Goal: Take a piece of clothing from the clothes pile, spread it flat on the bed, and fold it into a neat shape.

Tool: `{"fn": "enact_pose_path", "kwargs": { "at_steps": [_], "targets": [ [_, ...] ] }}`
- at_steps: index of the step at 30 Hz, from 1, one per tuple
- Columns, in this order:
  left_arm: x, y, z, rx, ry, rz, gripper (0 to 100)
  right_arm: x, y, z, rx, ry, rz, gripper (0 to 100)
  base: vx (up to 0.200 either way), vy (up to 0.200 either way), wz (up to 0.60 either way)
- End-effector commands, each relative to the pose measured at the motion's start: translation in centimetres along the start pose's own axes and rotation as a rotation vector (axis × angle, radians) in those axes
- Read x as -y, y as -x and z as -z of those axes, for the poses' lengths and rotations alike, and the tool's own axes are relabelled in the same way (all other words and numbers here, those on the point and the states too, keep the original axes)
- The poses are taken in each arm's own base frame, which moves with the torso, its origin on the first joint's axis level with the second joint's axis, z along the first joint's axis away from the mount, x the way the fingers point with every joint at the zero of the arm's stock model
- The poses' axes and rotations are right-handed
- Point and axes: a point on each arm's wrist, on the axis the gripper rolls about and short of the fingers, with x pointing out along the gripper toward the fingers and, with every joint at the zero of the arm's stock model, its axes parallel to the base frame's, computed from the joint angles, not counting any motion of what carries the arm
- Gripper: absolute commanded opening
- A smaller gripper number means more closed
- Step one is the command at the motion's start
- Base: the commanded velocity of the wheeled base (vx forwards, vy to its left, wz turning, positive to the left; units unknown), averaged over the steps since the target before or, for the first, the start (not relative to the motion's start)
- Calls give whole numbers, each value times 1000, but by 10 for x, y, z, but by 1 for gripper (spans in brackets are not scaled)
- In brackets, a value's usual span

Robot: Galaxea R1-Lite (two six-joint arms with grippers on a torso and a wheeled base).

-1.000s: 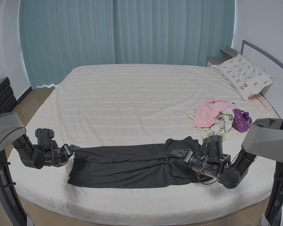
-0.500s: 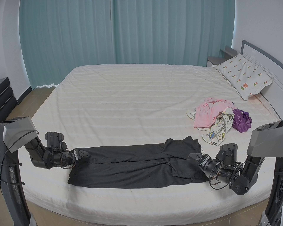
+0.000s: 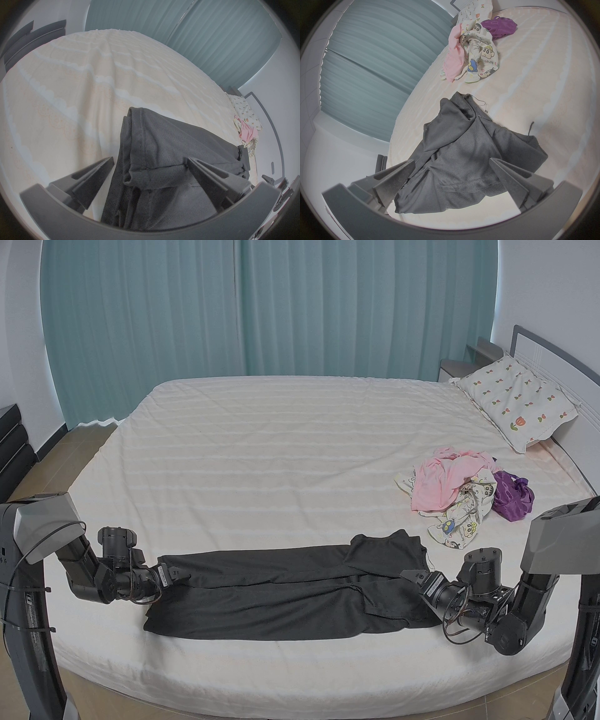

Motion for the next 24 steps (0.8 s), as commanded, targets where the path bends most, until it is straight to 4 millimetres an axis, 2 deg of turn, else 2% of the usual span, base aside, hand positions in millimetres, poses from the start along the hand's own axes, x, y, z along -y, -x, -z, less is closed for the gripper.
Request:
{"fn": "enact_pose_path", "kwargs": {
  "at_steps": [1, 15, 24],
  "targets": [
    [0, 1, 2, -10, -1, 5, 0, 1, -1, 1, -3, 0, 4, 100, 0, 0, 0],
    [4, 25, -15, 57, -8, 8, 0, 3, -2, 2, -8, -1, 12, 100, 0, 0, 0],
    [-3, 41, -26, 86, -2, -10, 0, 4, -2, 2, -10, -2, 16, 100, 0, 0, 0]
  ]
}}
